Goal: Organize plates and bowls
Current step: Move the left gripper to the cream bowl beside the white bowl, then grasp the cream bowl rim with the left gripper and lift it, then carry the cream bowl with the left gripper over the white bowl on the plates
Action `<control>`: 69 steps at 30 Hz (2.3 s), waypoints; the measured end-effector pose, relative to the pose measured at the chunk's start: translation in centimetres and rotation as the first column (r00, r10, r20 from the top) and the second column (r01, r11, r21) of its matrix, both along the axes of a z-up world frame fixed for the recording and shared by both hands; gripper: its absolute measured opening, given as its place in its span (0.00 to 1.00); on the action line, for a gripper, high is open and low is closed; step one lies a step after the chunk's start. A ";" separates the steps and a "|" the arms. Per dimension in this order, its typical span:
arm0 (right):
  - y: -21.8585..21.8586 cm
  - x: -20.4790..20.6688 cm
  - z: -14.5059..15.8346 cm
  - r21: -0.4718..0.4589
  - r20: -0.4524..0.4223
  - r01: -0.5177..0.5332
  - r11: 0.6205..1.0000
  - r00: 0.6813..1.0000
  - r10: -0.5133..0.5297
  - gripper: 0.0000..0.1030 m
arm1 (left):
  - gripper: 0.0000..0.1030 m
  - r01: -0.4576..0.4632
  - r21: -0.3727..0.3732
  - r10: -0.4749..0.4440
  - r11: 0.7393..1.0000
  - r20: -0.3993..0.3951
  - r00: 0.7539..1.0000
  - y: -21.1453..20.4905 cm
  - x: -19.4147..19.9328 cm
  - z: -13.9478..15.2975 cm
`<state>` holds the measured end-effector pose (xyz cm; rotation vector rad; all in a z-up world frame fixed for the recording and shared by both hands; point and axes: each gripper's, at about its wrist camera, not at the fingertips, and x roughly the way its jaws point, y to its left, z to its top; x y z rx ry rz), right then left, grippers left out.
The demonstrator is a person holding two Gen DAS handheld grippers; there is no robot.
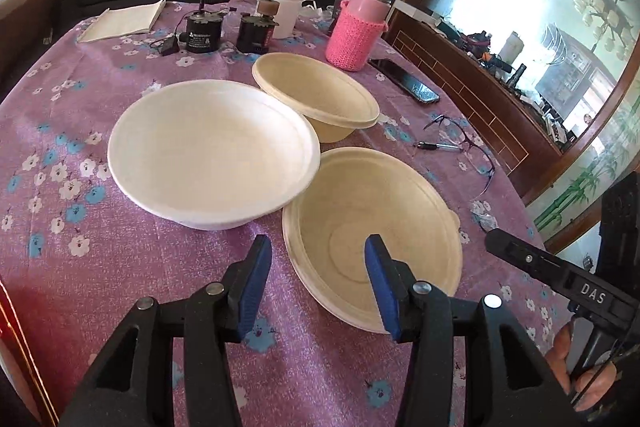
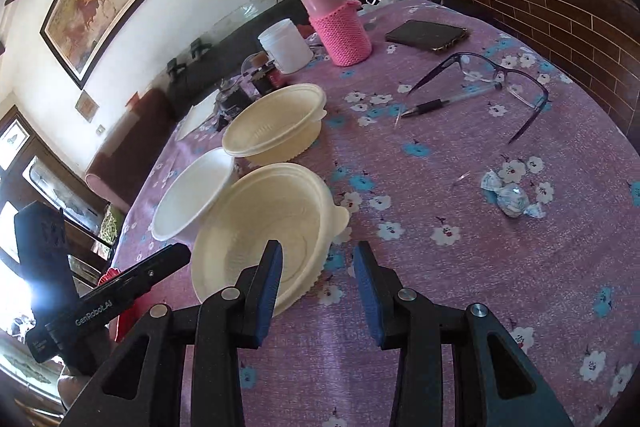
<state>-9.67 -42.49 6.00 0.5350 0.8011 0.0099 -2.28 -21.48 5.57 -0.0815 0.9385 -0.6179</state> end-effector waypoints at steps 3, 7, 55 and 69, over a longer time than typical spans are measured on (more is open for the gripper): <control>-0.4 0.1 -0.3 -0.017 -0.016 0.014 1.000 1.000 -0.014 0.40 | 0.44 0.020 -0.033 -0.020 0.999 -0.008 1.000 -0.3 0.5 -0.9; -0.8 0.6 -1.2 -0.024 -0.045 0.025 0.999 0.999 -0.026 0.40 | 0.36 0.023 -0.061 -0.024 0.998 -0.002 1.000 -0.4 1.3 -1.4; 1.2 1.9 -2.3 -0.052 -0.074 0.026 0.998 0.997 -0.029 0.14 | 0.18 0.100 -0.035 -0.097 0.994 0.075 0.992 -1.2 -0.3 -2.1; 1.9 -0.1 -0.8 -0.043 -0.045 -0.023 0.999 0.999 0.022 0.14 | 0.18 0.054 0.018 -0.056 0.998 0.146 0.988 0.1 -4.3 0.3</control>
